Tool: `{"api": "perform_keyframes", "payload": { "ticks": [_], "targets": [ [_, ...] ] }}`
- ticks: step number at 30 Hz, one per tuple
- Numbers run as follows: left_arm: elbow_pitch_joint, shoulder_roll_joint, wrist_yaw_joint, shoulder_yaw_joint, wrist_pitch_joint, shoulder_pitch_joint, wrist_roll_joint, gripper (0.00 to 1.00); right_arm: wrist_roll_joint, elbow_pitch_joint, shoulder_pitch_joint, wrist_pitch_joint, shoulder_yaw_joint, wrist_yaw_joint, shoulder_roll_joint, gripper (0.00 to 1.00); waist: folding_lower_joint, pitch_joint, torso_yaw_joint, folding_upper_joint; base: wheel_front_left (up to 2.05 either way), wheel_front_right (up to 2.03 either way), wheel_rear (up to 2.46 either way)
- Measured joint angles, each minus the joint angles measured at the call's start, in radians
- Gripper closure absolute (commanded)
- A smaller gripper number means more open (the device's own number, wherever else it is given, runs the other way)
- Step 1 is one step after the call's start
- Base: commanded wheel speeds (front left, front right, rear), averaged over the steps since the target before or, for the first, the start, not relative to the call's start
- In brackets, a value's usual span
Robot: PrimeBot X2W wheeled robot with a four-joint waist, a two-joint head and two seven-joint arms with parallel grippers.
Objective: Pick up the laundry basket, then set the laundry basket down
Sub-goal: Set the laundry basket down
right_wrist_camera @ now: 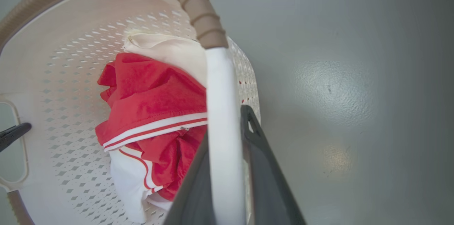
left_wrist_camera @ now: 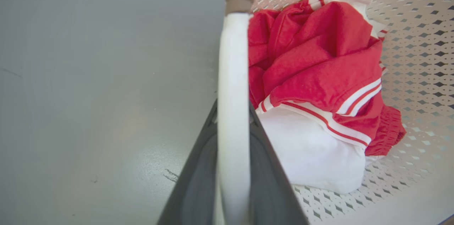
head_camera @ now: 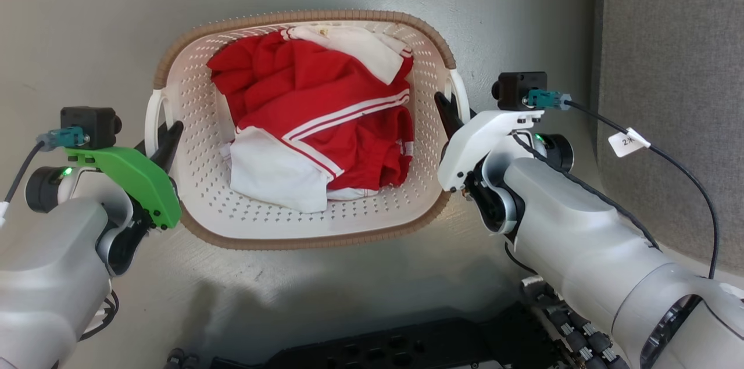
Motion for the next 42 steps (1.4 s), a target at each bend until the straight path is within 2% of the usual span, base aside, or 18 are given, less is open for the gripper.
{"api": "perform_keyframes", "payload": {
  "ticks": [1,2,3,4,21,36,42],
  "targets": [
    [0.001,-0.001,0.0,-0.003,0.0,0.0,0.0,0.68,0.007,0.006,0.001,0.0,0.003,0.0,0.001,0.93,0.0,0.0,0.0,0.0,0.0,0.0,0.0],
    [0.003,-0.002,0.0,-0.006,0.0,0.0,0.0,0.11,0.016,0.013,0.002,0.0,0.007,0.0,0.003,0.67,0.0,0.0,0.0,0.0,0.0,0.0,0.0],
    [0.005,-0.002,-0.001,-0.009,0.0,0.0,0.0,0.0,0.025,0.018,0.004,0.0,0.008,0.0,0.004,0.09,0.0,0.0,0.001,0.0,0.0,0.0,0.0],
    [0.005,-0.002,-0.001,-0.009,-0.001,0.0,-0.001,0.0,0.033,0.021,0.005,0.0,0.007,0.0,0.001,0.0,0.0,0.0,0.001,0.0,0.0,0.0,0.0],
    [0.036,0.001,-0.001,-0.039,-0.01,0.001,-0.013,0.0,0.072,0.024,0.006,0.0,0.04,-0.002,-0.007,0.0,-0.0001,-0.038,0.0,0.0,0.0,0.0,0.0],
    [0.019,0.012,-0.001,-0.01,-0.027,0.016,-0.057,0.0,0.068,0.049,0.01,0.0,-0.022,0.002,-0.007,0.0,0.0,-0.21,-0.023,0.0,0.0,0.0,0.0],
    [-0.018,0.017,-0.001,0.038,-0.028,0.039,-0.04,0.0,-0.007,0.042,0.013,0.0,-0.081,0.011,-0.007,0.0,-0.0001,-0.293,-0.035,0.0,0.0,0.0,0.0]
  ]
}}
